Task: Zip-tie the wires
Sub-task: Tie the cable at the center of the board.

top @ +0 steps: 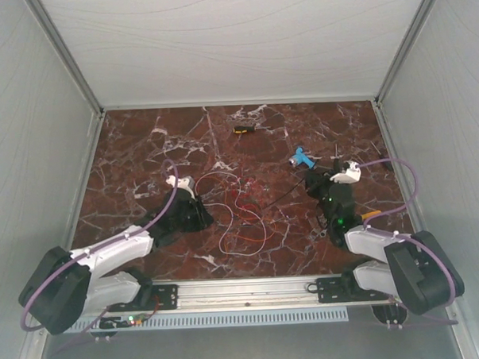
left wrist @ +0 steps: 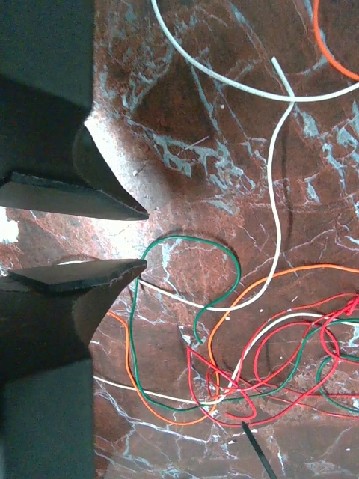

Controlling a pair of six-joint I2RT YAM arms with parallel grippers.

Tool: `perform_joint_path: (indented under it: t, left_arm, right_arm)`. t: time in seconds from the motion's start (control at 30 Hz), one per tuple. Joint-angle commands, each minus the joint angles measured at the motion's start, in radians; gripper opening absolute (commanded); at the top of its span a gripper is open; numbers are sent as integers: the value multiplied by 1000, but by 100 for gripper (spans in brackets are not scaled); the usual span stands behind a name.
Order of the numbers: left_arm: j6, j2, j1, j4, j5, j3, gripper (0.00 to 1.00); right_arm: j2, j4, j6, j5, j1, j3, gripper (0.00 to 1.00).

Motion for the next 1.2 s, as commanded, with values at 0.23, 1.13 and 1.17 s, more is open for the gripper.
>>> perform_joint_path:
  t: [0.23,1.13,1.17]
  left_arm:
    - [-1,94,2,157,51,4,28]
    - [335,80,33,158,56,115,62]
    - [347,72,33,131,36,118,57]
  right_arm:
    - [-29,31,-7,-24,-94,-6,0]
    - [740,515,292,-257,152,182,0]
    - [760,525,300,-321,132,190,0]
